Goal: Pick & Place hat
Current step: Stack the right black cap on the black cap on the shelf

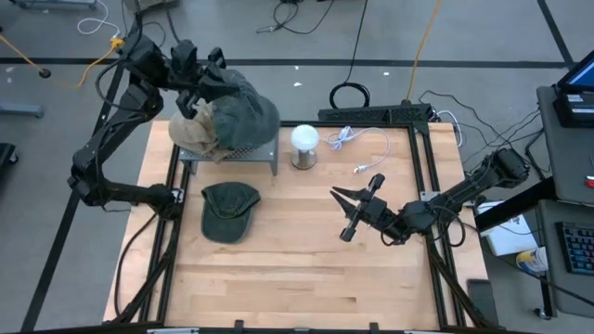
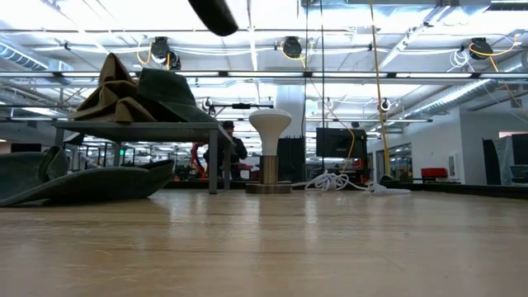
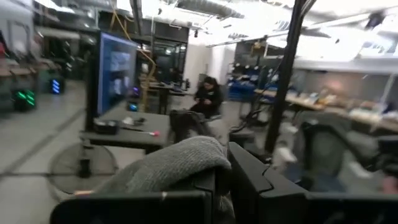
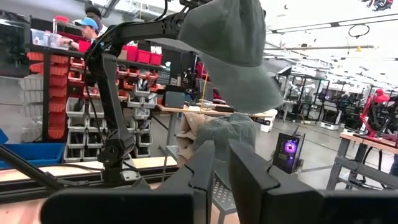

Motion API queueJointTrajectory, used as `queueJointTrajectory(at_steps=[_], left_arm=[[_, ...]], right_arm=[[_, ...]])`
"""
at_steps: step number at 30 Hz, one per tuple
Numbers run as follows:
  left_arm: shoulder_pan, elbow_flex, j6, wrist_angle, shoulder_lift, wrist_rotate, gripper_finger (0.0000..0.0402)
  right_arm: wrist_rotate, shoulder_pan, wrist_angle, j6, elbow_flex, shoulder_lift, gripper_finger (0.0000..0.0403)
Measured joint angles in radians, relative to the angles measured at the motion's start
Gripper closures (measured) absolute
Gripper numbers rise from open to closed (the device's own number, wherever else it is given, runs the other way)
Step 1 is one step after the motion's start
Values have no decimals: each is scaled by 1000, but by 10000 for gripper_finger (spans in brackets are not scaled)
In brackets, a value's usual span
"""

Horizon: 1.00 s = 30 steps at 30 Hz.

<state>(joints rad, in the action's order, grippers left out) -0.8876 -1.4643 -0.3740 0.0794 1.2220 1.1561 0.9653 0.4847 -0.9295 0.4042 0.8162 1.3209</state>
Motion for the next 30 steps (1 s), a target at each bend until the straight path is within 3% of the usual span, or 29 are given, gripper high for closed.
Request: queueJointTrajectory(at_steps=[8, 20, 30], left_arm=[[-106, 0, 105, -18, 0, 50, 383], [-176, 0, 563, -468, 74, 75, 383], [-220, 0, 672, -582, 170, 136, 383]], right_arm=[[7, -1, 0, 5, 0, 0, 371], [7, -43, 1, 8, 0, 0, 370], [7, -60, 1, 8, 0, 0, 371]])
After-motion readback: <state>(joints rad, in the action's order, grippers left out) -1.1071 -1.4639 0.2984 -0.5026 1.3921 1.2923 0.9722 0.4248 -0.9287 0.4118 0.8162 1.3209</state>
